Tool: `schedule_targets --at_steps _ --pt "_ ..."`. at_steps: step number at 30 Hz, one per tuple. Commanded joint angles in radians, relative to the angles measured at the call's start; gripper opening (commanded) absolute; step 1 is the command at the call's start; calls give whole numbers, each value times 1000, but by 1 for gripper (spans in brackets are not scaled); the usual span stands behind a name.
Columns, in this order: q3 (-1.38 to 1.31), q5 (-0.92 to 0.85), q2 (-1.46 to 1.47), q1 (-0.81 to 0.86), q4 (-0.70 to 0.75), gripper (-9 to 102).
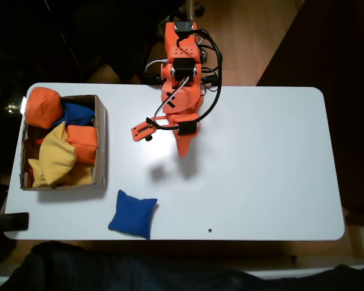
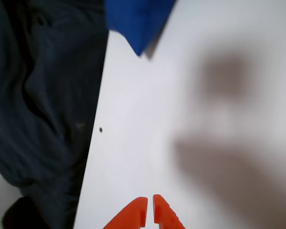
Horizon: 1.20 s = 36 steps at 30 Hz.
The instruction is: Grasp a bag and put it in the box.
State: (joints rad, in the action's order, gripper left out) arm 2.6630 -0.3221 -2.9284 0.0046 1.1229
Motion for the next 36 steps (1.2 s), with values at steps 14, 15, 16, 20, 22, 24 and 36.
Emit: schedule_targets --at_steps 14,15,16,20,22,24,36 --pt "-117 -285 256 98 -250 0" --pt "-117 -298 268 104 -272 0" --pt "-117 -313 279 110 -295 0" --pt "-117 -370 328 130 -390 0" --pt "-117 -405 353 144 -440 0" --pt "-117 -457 380 156 -486 0" --pt "-71 -738 486 213 -716 0"
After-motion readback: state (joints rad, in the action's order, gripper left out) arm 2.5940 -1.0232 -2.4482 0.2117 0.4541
